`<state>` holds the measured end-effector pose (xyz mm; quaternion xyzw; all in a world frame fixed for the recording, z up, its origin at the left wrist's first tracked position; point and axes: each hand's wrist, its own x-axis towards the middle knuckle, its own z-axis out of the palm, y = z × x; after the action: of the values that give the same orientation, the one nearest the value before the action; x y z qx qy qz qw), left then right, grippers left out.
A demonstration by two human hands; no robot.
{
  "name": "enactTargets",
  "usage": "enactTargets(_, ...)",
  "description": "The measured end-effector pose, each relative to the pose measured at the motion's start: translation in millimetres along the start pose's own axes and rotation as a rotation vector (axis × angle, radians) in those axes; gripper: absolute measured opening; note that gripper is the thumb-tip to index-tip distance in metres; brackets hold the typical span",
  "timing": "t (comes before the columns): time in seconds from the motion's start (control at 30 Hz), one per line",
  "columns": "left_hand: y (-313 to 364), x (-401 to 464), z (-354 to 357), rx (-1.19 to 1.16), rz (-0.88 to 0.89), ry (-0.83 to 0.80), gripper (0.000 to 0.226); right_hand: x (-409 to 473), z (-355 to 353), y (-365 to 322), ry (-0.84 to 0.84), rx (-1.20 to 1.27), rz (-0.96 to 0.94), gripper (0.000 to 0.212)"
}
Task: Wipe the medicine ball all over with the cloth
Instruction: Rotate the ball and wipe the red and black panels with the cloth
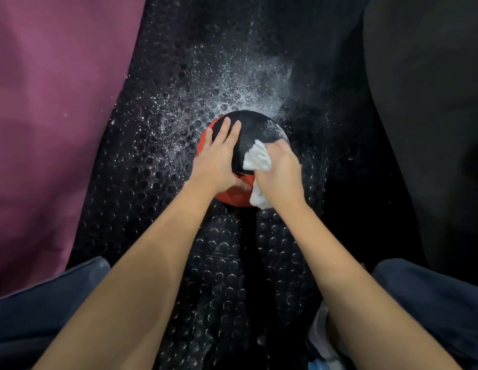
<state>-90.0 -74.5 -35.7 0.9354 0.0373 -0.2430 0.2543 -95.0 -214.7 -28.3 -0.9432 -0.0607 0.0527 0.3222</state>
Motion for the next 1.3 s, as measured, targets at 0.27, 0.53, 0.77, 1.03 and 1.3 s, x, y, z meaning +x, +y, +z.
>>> enactTargets(0.27, -5.7, -2.2, 7.7, -0.038, 0.006, 0.048, 0.131, 18.0, 3.5, -13.7, 0.069, -0.05, 0.011, 0.01)
enactTargets(0.53, -17.5, -5.9, 4.8, -0.097, -0.017, 0.035, 0.137, -1.2, 15.6, -8.0, 0.102, -0.023, -0.074, 0.022)
enactTargets(0.77, -34.9, -5.5, -1.6, -0.162, -0.035, 0.045, 0.131, -35.5, 29.9, -9.7, 0.067, -0.045, -0.14, 0.03)
enactTargets(1.03, -38.9, -15.2, 0.3, -0.212, -0.044, 0.047, 0.141, 34.1, 20.1, -23.8, 0.117, 0.004, 0.043, 0.01)
enactTargets(1.3, -24.5, -3.9, -1.2, -0.194, -0.085, 0.075, 0.131, 37.2, 12.4, -15.5, 0.041, 0.065, 0.061, 0.009)
